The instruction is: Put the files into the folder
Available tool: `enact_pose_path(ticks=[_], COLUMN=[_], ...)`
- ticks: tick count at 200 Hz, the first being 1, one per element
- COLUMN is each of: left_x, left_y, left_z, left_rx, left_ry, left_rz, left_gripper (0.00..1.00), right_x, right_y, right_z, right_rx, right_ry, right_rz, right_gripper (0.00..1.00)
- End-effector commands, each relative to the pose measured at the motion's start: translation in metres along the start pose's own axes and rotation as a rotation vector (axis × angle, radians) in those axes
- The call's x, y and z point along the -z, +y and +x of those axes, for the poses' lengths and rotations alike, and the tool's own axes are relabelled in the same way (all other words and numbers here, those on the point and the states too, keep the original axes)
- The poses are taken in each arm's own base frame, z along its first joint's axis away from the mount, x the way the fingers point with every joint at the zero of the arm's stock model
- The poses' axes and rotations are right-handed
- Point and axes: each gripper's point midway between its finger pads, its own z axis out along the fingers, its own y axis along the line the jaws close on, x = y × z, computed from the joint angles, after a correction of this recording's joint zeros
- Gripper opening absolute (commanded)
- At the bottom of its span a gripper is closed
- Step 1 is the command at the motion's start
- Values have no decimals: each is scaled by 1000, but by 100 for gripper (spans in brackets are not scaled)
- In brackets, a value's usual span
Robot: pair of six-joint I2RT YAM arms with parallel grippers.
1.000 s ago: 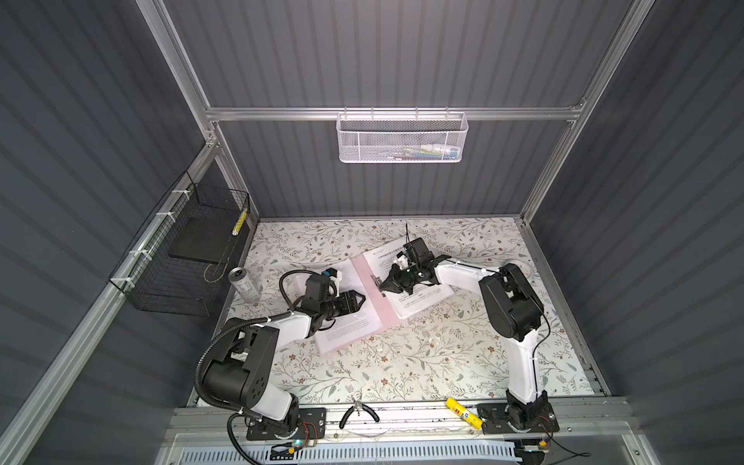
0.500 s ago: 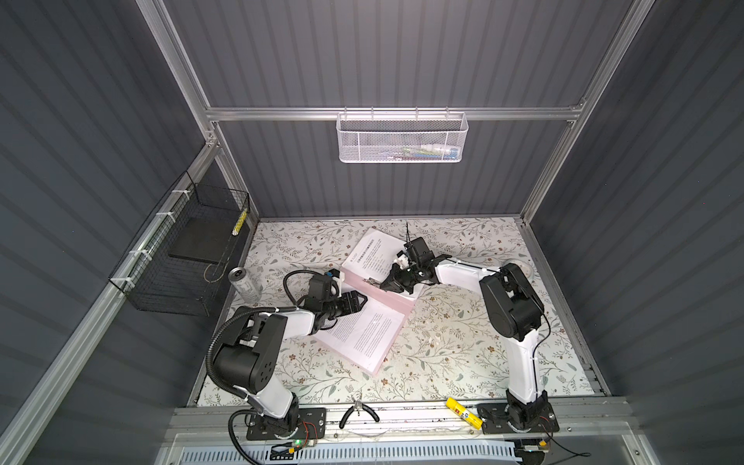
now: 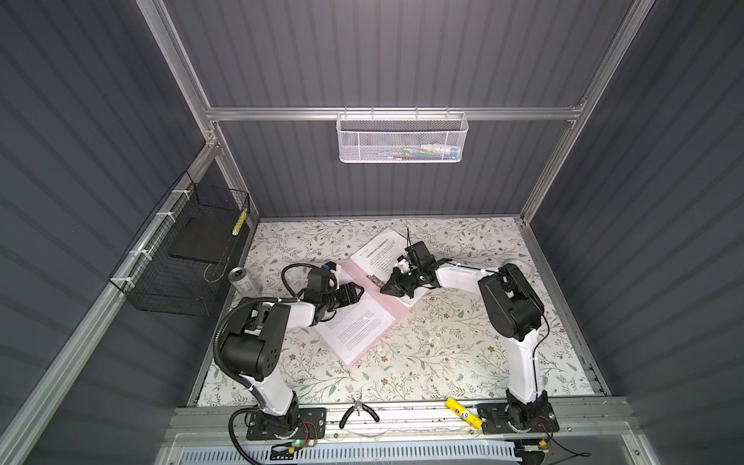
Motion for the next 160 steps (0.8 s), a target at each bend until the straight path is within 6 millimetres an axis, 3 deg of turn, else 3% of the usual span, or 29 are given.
enact_pose_path(ticks=[1,24,39,78,160], left_x=[0,0,0,-3,-2], left_y=[26,29,34,34,17], left_z=[4,-6,-14,-28,-31], left_rx=[10,-4,-28,-71,-47], left_ry=[44,38,25,26,21], left_rz=[-91,-100,-135,-136,-56], left_gripper=[77,77,78,78,80], right_x=[15,23,29,27,10], right_y=[20,24,27,26,18], right_z=[1,2,0,-13,-24], right_rx=[23,29,36,33,16], right_ry=[-11,-19,-34,-37,0], right_rz=[-48,-58,-66,-68,-62], right_gripper=[15,29,33,31,27])
